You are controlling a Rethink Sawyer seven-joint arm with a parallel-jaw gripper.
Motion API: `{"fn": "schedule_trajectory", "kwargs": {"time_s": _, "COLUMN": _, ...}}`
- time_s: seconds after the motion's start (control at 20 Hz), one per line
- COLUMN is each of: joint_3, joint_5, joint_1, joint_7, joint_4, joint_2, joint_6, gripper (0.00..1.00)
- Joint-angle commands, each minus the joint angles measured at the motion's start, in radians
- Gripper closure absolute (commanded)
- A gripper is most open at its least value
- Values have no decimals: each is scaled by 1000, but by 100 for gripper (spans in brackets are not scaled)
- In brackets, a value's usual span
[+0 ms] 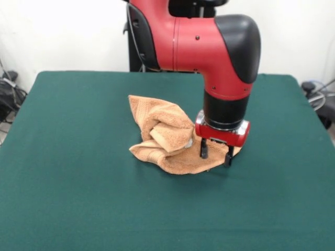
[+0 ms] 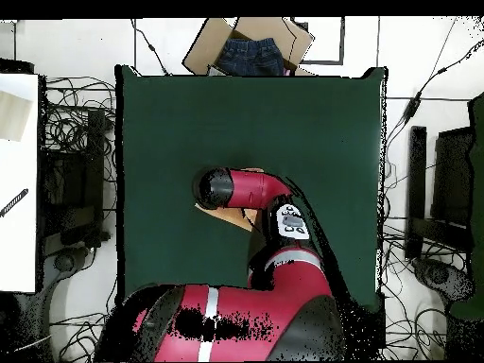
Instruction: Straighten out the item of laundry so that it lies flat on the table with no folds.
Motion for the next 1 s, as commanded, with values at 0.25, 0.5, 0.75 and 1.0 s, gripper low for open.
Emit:
{"fn": "schedule_trajectory", "kwargs": {"time_s": 0.25, "joint_3": -10, "joint_5": -116, "joint_1": -63, "joint_7": 41, "joint_4": 33, "joint_2": 144, "joint_6": -182, "gripper": 0}}
{"fn": "schedule_trajectory", "kwargs": {"time_s": 0.5, "joint_3": -9, "joint_5": -115, "joint_1": -62, "joint_7": 40, "joint_4": 31, "joint_2": 144, "joint_6": -180, "gripper": 0}}
{"fn": "schedule_trajectory", "kwargs": {"time_s": 0.75, "joint_3": -9, "joint_5": -104, "joint_1": -52, "joint_7": 50, "joint_4": 37, "joint_2": 130, "joint_6": -164, "gripper": 0}}
{"fn": "schedule_trajectory", "kwargs": {"time_s": 1.0, "joint_3": -3, "joint_5": -73, "joint_1": -20, "joint_7": 70, "joint_4": 98, "joint_2": 5, "joint_6": -83, "gripper": 0}}
